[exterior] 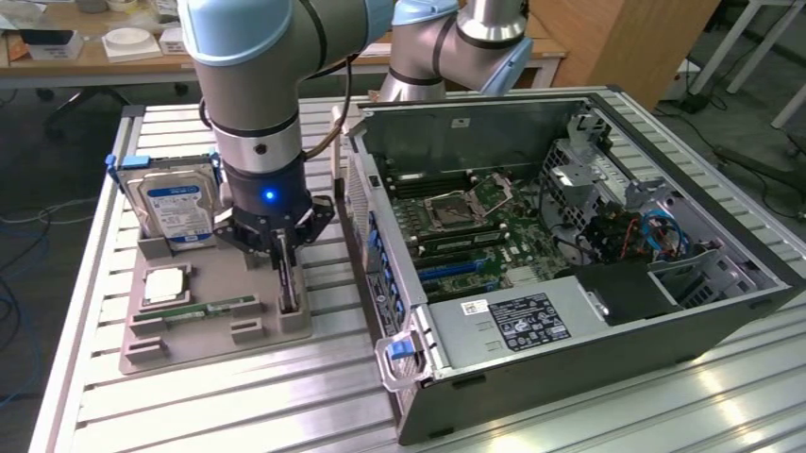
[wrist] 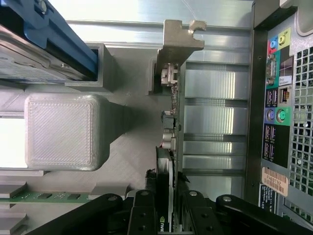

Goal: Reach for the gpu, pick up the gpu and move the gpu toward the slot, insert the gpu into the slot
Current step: 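Pick up the gpu and move the gpu toward the slot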

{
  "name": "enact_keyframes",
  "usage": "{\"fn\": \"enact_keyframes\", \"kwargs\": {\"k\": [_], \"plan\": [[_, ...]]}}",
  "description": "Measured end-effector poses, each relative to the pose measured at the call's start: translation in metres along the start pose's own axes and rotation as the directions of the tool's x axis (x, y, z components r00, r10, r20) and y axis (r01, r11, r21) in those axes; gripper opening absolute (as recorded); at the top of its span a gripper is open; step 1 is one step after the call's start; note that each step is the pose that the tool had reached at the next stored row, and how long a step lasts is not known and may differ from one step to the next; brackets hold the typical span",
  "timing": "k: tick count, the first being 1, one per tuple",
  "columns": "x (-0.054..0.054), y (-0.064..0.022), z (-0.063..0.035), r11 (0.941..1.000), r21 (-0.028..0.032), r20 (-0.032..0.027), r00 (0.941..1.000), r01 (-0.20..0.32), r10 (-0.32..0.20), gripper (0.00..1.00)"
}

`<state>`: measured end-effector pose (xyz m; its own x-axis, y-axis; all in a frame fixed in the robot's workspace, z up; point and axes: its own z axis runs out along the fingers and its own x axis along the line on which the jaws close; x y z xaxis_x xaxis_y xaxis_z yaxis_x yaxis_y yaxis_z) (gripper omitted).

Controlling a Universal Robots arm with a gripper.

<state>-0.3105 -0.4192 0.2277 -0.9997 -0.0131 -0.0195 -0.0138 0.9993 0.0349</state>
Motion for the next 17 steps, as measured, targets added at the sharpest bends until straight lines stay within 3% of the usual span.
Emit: {"fn": "enact_keyframes", "kwargs": {"k": [12,17], "plan": [[0.0,0.0001,-0.001,1.0,-0.0008,0.0002,1.0,0.0,0.0,0.26],[0.0,0.0006,-0.0165,1.0,-0.0011,-0.0001,1.0,0.0,0.0,0.26]]}}
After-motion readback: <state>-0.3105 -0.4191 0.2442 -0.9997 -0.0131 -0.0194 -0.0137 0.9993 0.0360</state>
